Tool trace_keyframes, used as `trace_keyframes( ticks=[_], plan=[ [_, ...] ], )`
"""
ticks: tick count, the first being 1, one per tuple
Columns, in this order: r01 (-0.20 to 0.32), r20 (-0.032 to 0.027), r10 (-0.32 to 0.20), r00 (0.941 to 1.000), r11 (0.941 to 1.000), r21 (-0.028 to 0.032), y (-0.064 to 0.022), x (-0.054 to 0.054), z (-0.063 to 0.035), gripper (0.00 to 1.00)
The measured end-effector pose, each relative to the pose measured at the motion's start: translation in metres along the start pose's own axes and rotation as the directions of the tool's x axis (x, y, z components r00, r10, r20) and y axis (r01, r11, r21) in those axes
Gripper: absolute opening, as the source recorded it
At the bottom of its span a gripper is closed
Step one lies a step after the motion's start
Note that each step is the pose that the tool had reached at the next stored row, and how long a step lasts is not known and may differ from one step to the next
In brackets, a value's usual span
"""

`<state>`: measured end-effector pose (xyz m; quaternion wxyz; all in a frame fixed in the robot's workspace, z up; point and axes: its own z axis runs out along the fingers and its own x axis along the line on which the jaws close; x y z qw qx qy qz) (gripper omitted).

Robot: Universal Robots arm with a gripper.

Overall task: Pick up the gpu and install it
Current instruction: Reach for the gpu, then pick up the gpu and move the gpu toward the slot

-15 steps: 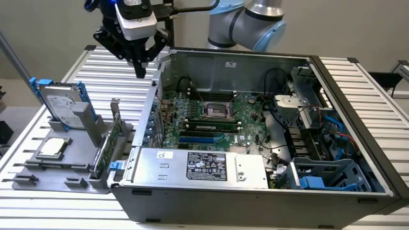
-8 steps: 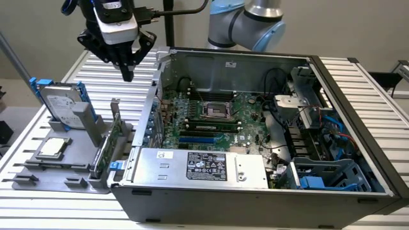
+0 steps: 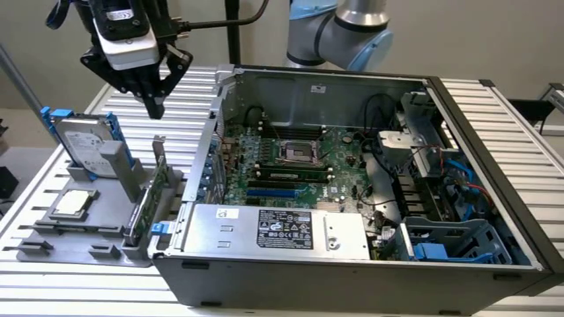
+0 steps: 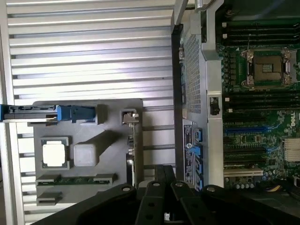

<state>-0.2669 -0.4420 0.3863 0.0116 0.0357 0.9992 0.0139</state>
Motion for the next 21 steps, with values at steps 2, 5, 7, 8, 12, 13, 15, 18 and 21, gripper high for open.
trace_keyframes(
  ticks=[2,5,7,8,12,13,15,18,21],
  plan=[
    [0.000,0.0000,0.000,1.0000,1.0000,0.0003,-0.0027,0.007,0.0010,0.11],
    [0.000,0.0000,0.000,1.0000,1.0000,0.0008,-0.0067,0.018,0.0026,0.11],
    [0.000,0.0000,0.000,1.0000,1.0000,0.0010,-0.0090,0.025,0.0038,0.11],
    [0.000,0.0001,0.000,1.0000,1.0000,0.0011,-0.0099,0.030,0.0047,0.11],
    [0.000,0.0003,0.000,1.0000,1.0000,0.0016,-0.0130,0.047,0.0081,0.11],
    [0.000,0.0002,0.000,1.0000,1.0000,0.0018,-0.0130,0.048,0.0081,0.11],
    [0.000,0.0002,0.000,1.0000,1.0000,0.0018,-0.0130,0.048,0.0081,0.11],
    [0.000,0.0002,0.000,1.0000,1.0000,0.0019,-0.0130,0.048,0.0081,0.11],
    [0.000,0.0001,0.000,1.0000,1.0000,0.0019,-0.0130,0.048,0.0081,0.11]
  ],
)
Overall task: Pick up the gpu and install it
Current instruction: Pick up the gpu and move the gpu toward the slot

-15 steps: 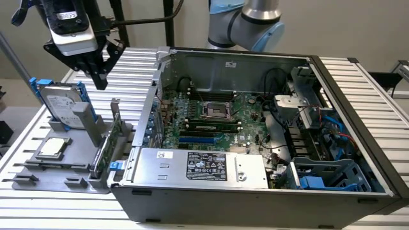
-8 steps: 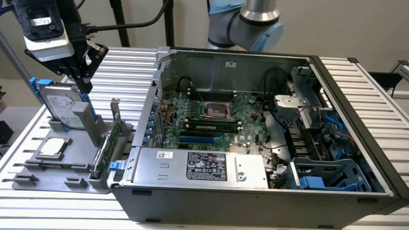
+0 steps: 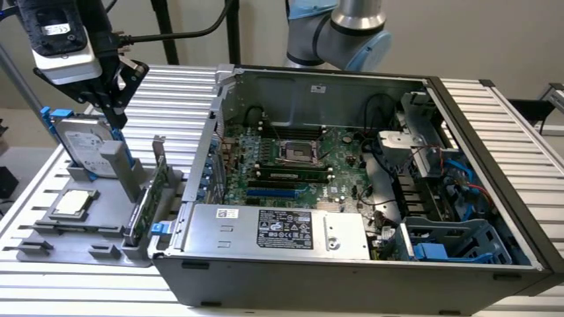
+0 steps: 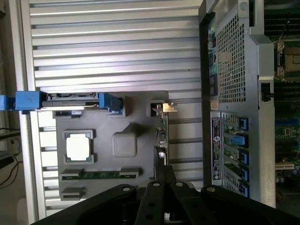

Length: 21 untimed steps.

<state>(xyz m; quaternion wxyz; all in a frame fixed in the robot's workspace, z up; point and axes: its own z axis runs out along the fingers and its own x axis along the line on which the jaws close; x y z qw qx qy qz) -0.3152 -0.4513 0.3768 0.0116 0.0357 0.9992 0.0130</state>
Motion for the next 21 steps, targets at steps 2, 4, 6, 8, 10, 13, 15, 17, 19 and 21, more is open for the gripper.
trace_keyframes(
  ticks=[2,4,6,8,10,13,15,17,19,21],
  plan=[
    [0.000,0.0000,0.000,1.0000,1.0000,0.0000,0.0000,0.0000,0.0000,0.11],
    [0.000,0.0000,0.000,1.0000,1.0000,0.0000,0.0000,0.0000,0.0000,0.11],
    [0.000,0.0000,0.000,1.0000,1.0000,0.0000,0.0000,0.0000,0.0000,0.11],
    [0.000,0.0000,0.000,1.0000,1.0000,0.0000,0.0000,0.0000,0.0000,0.11],
    [0.000,0.0000,0.000,1.0000,1.0000,0.0000,0.0000,0.0000,0.0000,0.11],
    [0.000,0.0000,0.000,1.0000,1.0000,0.0000,0.0000,0.0000,0.0000,0.24],
    [0.000,0.0000,0.000,1.0000,1.0000,0.0000,0.0000,0.0000,0.0000,0.30],
    [0.000,-0.0002,0.000,1.0000,1.0000,0.0002,-0.0001,0.0001,0.0001,0.36],
    [0.000,0.0000,0.000,1.0000,1.0000,-0.0001,-0.0005,0.0000,0.0014,0.42],
    [0.000,-0.0001,0.000,1.0000,1.0000,0.0000,-0.0014,0.0000,0.0042,0.48]
  ],
)
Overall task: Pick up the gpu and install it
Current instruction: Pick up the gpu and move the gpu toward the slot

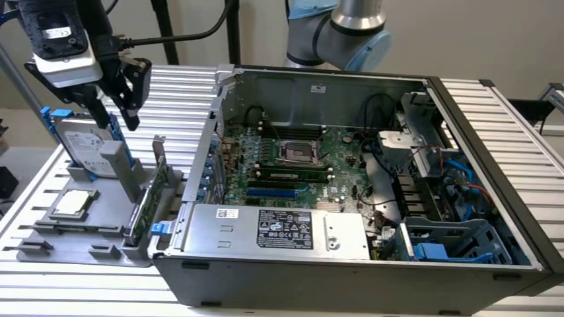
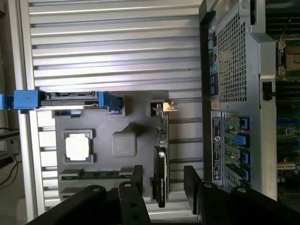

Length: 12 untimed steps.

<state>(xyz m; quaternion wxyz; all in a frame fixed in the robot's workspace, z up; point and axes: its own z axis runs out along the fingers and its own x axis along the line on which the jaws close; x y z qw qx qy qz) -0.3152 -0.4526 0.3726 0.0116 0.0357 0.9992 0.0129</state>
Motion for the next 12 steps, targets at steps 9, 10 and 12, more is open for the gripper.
trace_keyframes(
  ticks=[9,10,12],
  plan=[
    [0.000,0.0000,0.000,1.0000,1.0000,0.0001,-0.0061,0.000,0.0163,0.48],
    [0.000,0.0001,0.000,1.0000,1.0000,0.0001,-0.0073,0.000,0.0181,0.48],
    [0.000,-0.0001,0.000,1.0000,1.0000,0.0003,-0.0098,0.000,0.0216,0.48]
  ],
)
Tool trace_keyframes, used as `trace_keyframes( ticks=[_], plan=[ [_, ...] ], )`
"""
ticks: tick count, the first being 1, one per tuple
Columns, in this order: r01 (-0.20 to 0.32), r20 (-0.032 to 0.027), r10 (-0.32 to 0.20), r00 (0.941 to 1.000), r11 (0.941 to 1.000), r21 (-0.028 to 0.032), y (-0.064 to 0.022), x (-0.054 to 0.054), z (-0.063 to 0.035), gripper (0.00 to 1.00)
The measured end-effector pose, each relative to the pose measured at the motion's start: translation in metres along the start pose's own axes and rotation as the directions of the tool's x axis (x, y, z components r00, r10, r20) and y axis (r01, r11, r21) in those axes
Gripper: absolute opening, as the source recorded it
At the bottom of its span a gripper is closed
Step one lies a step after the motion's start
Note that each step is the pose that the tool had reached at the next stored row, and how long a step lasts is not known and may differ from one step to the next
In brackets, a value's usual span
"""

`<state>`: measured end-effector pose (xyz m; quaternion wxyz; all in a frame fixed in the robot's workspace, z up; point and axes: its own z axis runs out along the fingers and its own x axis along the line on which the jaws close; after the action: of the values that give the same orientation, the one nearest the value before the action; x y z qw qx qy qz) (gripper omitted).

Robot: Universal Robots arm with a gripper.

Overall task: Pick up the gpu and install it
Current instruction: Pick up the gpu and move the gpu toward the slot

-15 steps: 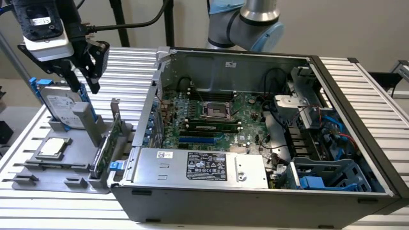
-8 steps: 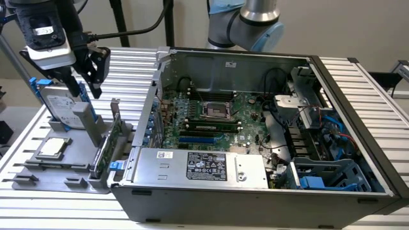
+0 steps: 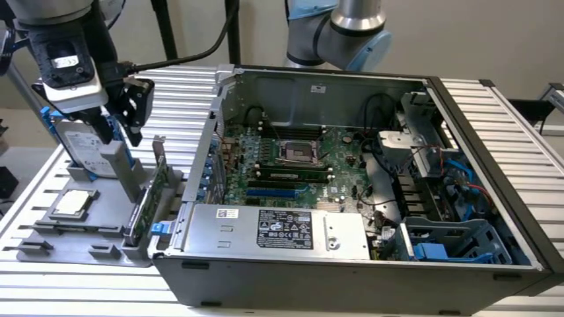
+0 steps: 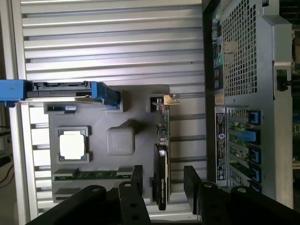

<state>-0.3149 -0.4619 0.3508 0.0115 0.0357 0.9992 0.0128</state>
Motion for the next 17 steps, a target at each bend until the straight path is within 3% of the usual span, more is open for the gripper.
trace_keyframes(
  ticks=[17],
  plan=[
    [-0.003,0.0003,0.003,1.0000,1.0000,-0.0001,-0.0174,-0.009,0.0308,0.48]
  ],
)
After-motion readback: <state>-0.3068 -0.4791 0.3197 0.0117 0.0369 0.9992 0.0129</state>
